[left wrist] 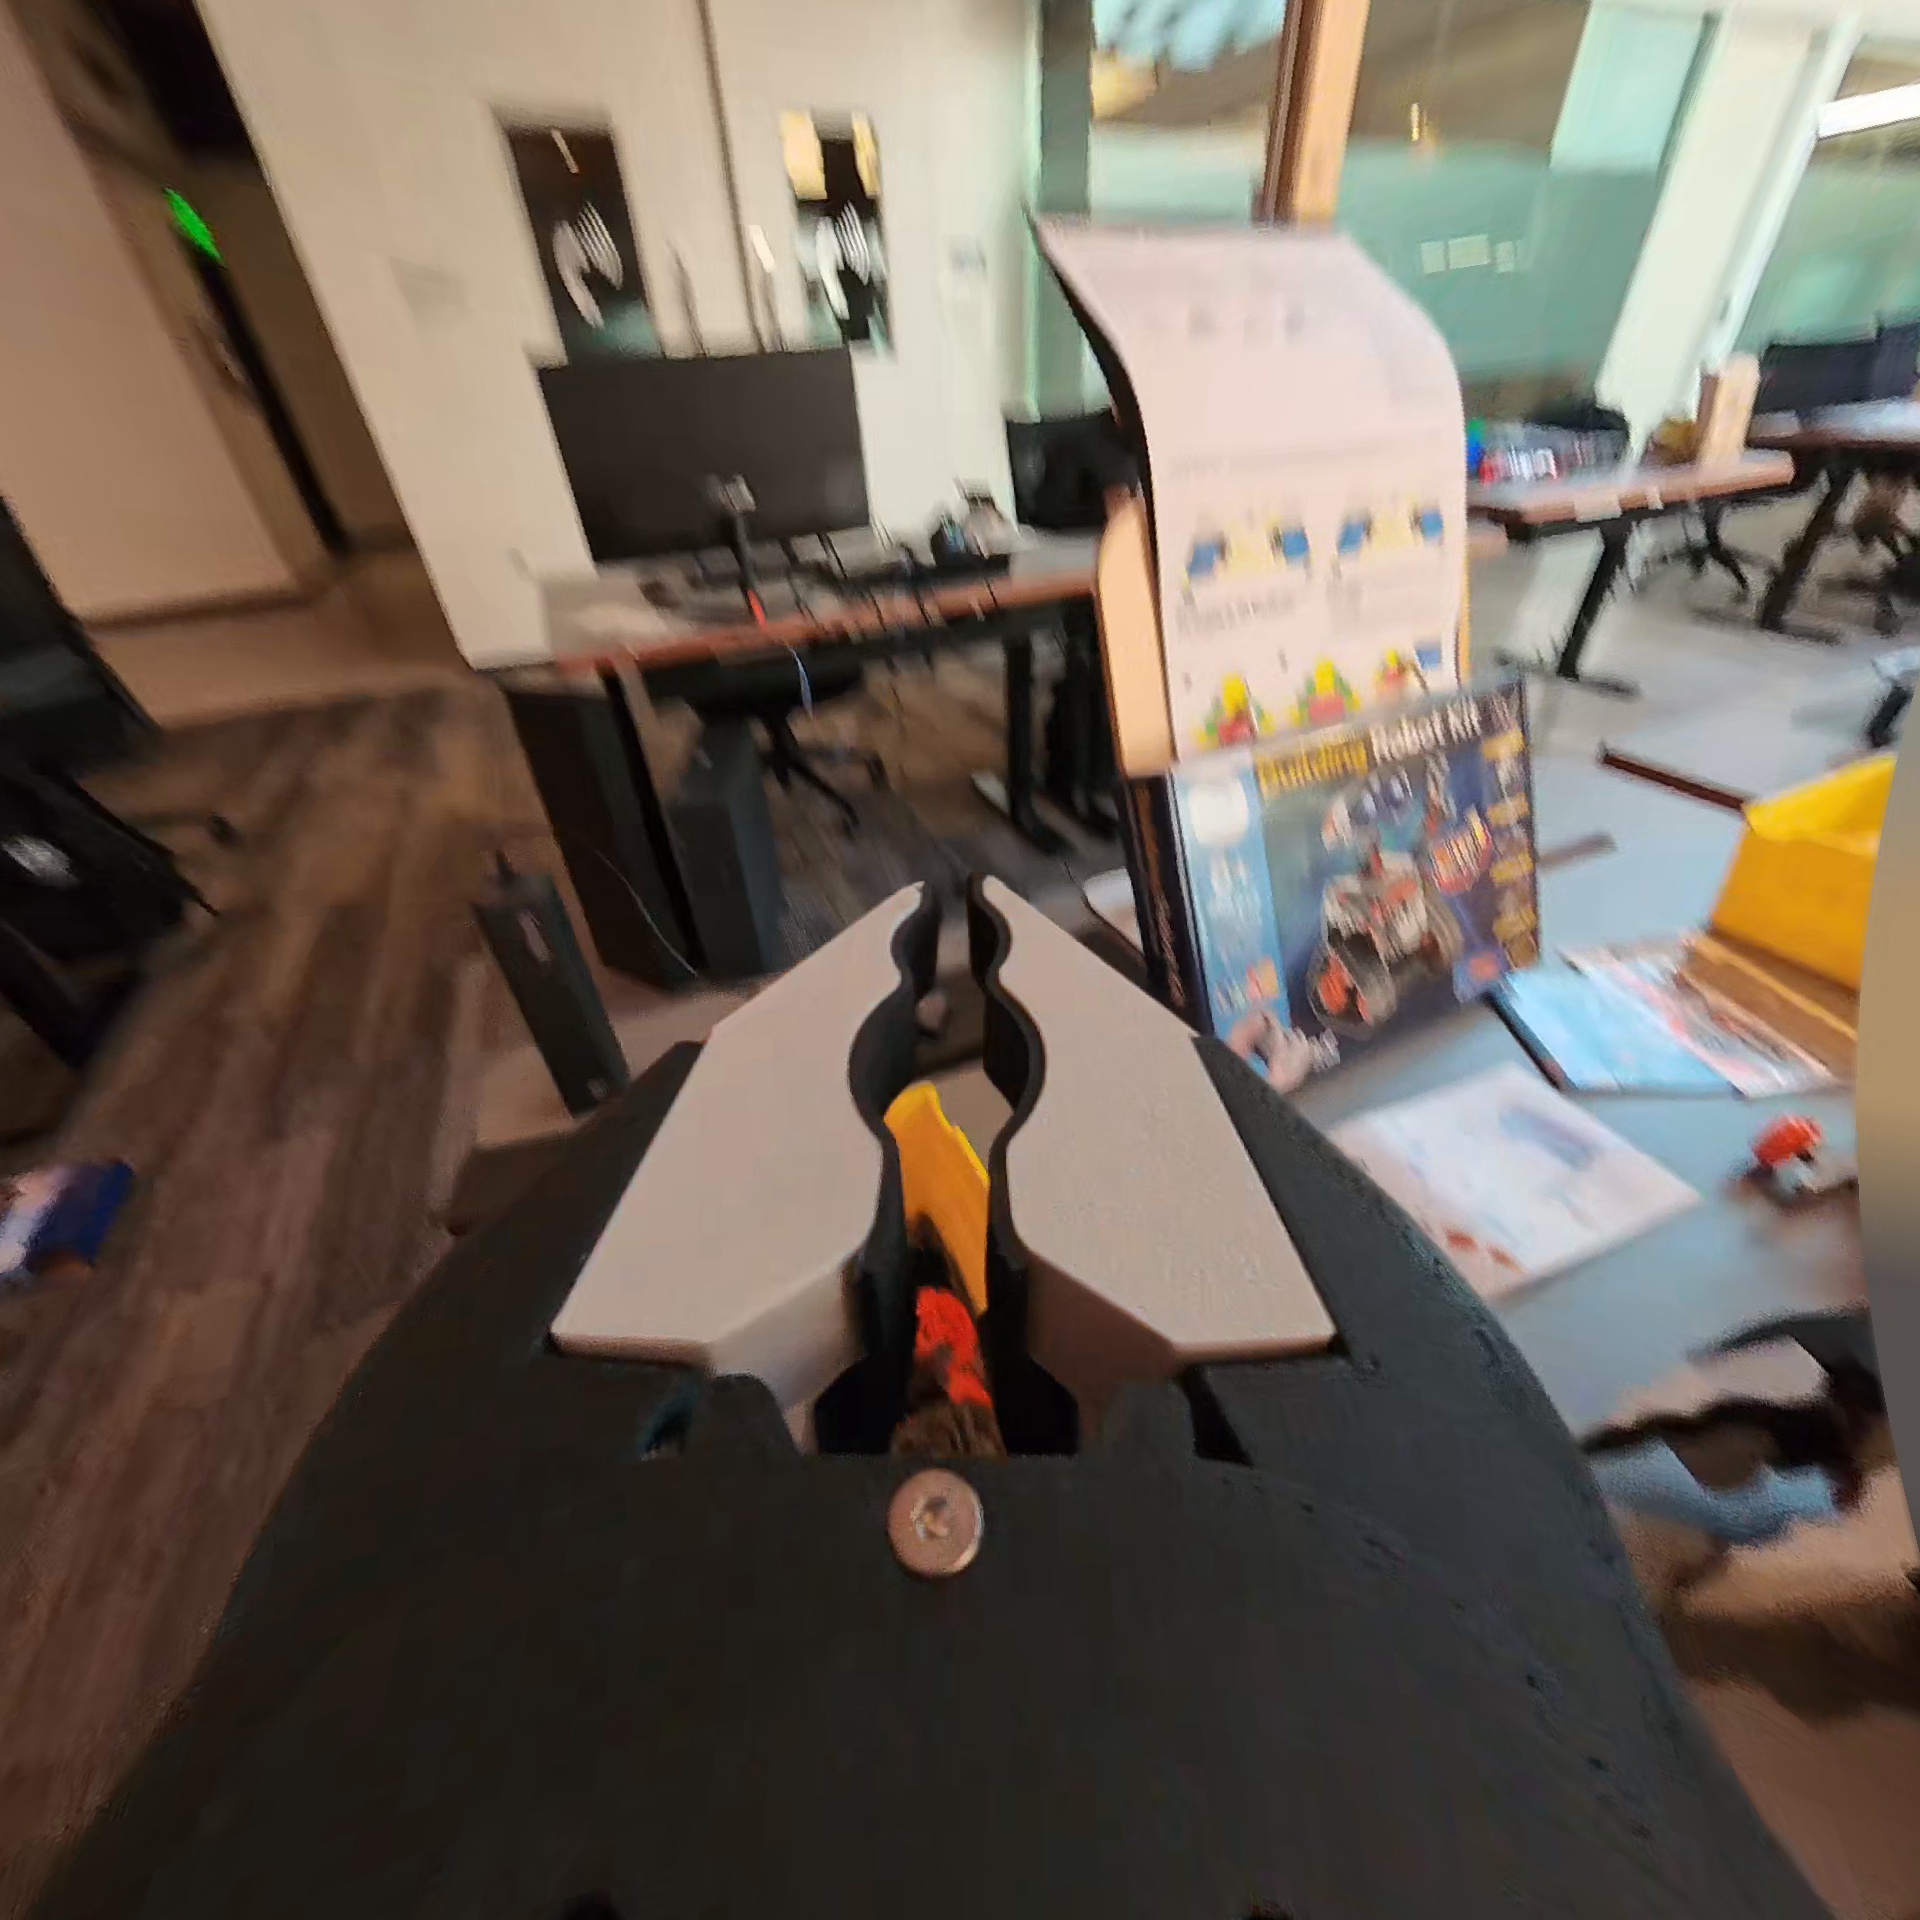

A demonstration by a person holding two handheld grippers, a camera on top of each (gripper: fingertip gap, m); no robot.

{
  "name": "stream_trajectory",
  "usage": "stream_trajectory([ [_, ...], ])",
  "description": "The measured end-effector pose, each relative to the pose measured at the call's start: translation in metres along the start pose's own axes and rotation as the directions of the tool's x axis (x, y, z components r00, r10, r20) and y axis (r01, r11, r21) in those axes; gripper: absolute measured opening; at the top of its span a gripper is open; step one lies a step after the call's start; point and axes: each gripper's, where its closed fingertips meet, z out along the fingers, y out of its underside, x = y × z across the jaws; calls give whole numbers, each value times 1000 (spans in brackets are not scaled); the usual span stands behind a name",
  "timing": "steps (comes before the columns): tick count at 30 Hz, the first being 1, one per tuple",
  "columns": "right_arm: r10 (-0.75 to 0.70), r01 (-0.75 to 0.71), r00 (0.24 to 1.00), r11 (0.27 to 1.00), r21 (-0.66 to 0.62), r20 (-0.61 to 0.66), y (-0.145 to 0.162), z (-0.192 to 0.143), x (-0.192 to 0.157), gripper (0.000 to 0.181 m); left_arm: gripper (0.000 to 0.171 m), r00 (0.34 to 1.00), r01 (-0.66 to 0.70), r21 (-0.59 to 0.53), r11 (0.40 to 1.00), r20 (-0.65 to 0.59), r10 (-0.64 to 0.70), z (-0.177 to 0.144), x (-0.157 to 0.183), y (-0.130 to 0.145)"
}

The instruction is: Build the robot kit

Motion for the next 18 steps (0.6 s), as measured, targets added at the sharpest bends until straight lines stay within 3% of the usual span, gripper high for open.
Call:
stream_trajectory([
  [4,-6,6,1000,1000,-3,-1,0,0,0,55,13,990,-97,241,966,120,70,-30,-12,-31],
  [11,-1,1,1000,1000,-10,3,1,1,0,55,50,997,-39,292,956,82,16,-40,-13,-38],
  [13,-1,1,1000,1000,-11,5,1,1,-1,55,61,998,-20,277,961,66,2,-37,-13,-36],
  [16,-4,4,1000,1000,-15,12,2,2,-3,55,88,988,8,197,980,149,-38,-30,-28,-23],
  [18,-7,7,1000,1000,-19,14,3,2,-3,55,88,974,-30,104,994,225,6,-28,-40,-10],
])
